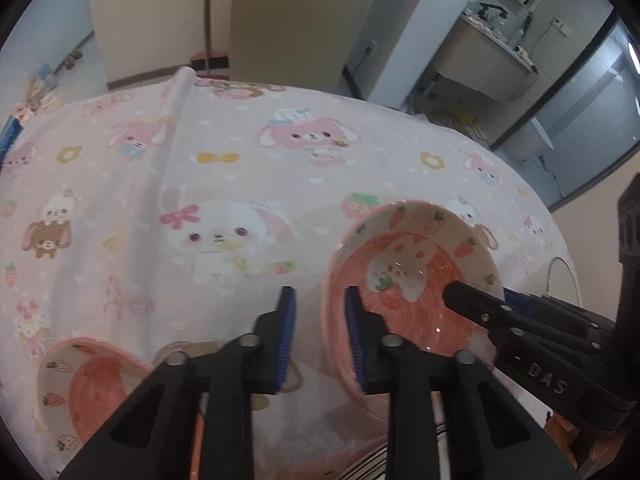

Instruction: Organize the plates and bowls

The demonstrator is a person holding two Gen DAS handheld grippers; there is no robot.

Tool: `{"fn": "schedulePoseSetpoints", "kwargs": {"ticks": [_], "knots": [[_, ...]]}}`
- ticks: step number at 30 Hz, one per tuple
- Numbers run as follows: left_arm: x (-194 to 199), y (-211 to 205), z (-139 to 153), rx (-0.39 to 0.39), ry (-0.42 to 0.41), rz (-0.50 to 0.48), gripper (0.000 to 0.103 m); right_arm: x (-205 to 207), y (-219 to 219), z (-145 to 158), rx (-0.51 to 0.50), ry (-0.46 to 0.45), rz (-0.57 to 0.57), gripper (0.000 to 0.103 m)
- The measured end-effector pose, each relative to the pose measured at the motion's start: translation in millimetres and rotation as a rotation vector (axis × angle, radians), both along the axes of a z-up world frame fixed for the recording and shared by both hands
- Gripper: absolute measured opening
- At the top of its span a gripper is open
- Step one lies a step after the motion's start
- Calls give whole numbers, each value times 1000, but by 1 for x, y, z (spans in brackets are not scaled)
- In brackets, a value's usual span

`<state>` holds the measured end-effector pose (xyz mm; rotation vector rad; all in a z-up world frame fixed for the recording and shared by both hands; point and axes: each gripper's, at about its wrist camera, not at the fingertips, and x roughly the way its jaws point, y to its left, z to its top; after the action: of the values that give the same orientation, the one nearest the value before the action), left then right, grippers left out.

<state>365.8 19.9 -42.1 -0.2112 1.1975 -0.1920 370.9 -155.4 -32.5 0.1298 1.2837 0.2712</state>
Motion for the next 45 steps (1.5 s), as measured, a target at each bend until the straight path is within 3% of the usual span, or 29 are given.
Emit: {"fn": "schedulePoseSetpoints", "kwargs": {"ticks": [6, 14, 26, 35, 45], "knots": [[0, -10, -6, 58, -13, -23, 10, -1, 4, -3, -28, 1, 13, 7], [-4, -11, 0, 74, -26, -33, 10, -2, 4, 2, -34, -20, 20, 7], [-25, -4, 54, 50, -156, -29, 10, -22, 2, 51, 20, -130, 20, 7], [-35, -4, 73, 64, -190, -32, 10, -29, 5, 64, 25, -166, 30, 7], [-64, 34, 105, 94, -240, 20, 9, -50, 41, 93, 21, -205, 79, 8]]}}
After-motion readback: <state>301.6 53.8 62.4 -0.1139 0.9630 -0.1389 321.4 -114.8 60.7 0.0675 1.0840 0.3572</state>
